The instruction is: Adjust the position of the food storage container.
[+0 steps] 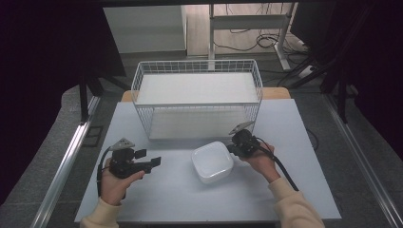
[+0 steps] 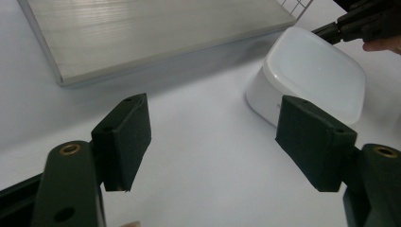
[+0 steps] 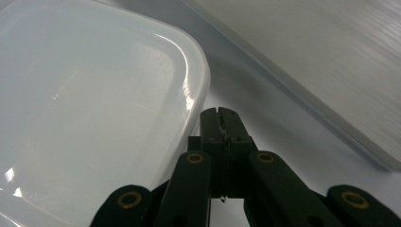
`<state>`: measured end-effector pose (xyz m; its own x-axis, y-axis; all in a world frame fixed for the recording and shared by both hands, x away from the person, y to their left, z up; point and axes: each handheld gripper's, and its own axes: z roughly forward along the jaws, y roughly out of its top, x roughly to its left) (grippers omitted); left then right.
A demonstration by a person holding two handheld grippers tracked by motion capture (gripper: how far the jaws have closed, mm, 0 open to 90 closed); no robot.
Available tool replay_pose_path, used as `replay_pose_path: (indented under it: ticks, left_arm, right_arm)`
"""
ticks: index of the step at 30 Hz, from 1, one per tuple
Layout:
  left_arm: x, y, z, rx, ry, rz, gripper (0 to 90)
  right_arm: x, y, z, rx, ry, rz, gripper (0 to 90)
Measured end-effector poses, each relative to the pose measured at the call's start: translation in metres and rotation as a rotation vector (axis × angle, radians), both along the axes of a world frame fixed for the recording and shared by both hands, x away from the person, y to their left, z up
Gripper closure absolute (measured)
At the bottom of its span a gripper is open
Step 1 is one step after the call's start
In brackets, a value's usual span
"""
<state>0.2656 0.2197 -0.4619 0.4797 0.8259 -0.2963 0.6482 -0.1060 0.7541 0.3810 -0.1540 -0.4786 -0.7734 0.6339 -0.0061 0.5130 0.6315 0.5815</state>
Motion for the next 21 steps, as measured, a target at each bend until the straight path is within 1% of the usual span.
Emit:
replay_pose_path:
  ticks: [1, 5, 6, 7, 10, 11, 12, 15, 16, 19, 21]
  left_arm:
    - [0.000, 0.000, 0.000, 0.002, 0.001, 0.000, 26.3]
    - [0.000, 0.001, 0.000, 0.000, 0.000, 0.001, 26.3]
    - [0.000, 0.001, 0.000, -0.001, 0.000, 0.002, 26.2]
    - [0.000, 0.001, 0.000, -0.001, 0.000, 0.002, 26.2]
    - [0.000, 0.002, 0.000, 0.002, 0.001, 0.000, 26.2]
    - [0.000, 0.002, 0.000, 0.002, 0.001, 0.000, 26.2]
    - [0.000, 0.002, 0.000, 0.002, 0.002, 0.000, 26.2]
    - [0.000, 0.002, 0.000, 0.004, 0.003, 0.000, 26.2]
    - [0.000, 0.002, 0.000, 0.001, 0.001, 0.000, 26.2]
    - [0.000, 0.003, 0.000, 0.001, 0.002, 0.002, 26.2]
    - [0.000, 0.003, 0.000, -0.001, 0.001, 0.003, 26.2]
  right_arm:
    - [0.000, 0.003, 0.000, 0.002, -0.005, 0.014, 89.2]
    - [-0.004, 0.013, -0.001, 0.007, 0.004, 0.038, 89.2]
    - [-0.006, 0.018, -0.002, 0.007, 0.006, 0.055, 89.2]
    - [-0.006, 0.018, -0.002, 0.007, 0.006, 0.055, 89.2]
    - [-0.009, 0.026, -0.003, 0.014, 0.014, 0.082, 89.2]
    - [-0.009, 0.026, -0.003, 0.014, 0.014, 0.082, 89.2]
    - [-0.011, 0.030, -0.004, 0.019, 0.021, 0.096, 89.2]
    - [-0.014, 0.035, -0.005, 0.019, 0.024, 0.110, 89.2]
    - [-0.016, 0.039, -0.006, 0.015, 0.026, 0.129, 89.2]
    - [-0.017, 0.041, -0.006, 0.008, 0.020, 0.129, 89.2]
    - [-0.017, 0.039, -0.003, 0.022, 0.015, 0.121, 89.1]
